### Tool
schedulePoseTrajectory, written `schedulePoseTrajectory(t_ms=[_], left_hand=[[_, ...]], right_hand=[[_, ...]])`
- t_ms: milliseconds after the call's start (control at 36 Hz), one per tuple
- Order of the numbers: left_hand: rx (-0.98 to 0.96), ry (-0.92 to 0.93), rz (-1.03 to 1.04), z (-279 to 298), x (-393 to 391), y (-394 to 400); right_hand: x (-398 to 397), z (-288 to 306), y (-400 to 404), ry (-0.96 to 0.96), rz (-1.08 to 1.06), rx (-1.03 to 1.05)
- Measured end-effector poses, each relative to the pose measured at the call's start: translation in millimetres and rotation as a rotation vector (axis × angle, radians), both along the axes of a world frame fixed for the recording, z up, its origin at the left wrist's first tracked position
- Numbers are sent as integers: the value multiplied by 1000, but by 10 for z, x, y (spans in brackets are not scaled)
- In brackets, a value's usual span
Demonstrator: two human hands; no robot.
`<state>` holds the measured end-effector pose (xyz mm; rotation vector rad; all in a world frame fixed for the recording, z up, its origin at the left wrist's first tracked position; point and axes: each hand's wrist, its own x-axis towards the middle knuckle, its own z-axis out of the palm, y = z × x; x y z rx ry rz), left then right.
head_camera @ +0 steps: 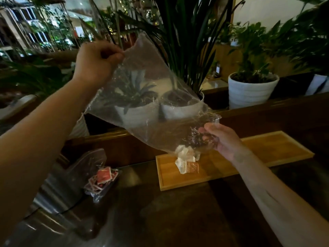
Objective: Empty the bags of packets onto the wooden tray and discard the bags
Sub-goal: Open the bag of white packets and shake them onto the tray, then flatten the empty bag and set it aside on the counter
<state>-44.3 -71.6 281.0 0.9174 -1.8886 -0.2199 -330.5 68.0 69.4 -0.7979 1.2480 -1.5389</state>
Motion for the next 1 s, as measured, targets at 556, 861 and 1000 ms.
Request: schedulePoseTrajectory(t_ms=[556, 861, 1000], left_hand=[[802, 829, -217, -1984, 429, 414], [988, 559, -339, -2528, -79, 896], [1027, 472, -387, -2687, -420, 1092]], right_hand=[[-70, 45, 1067, 293, -302, -9], [-441, -28, 1695, 361, -647, 65], [-709, -41, 1988, 421, -703, 78]])
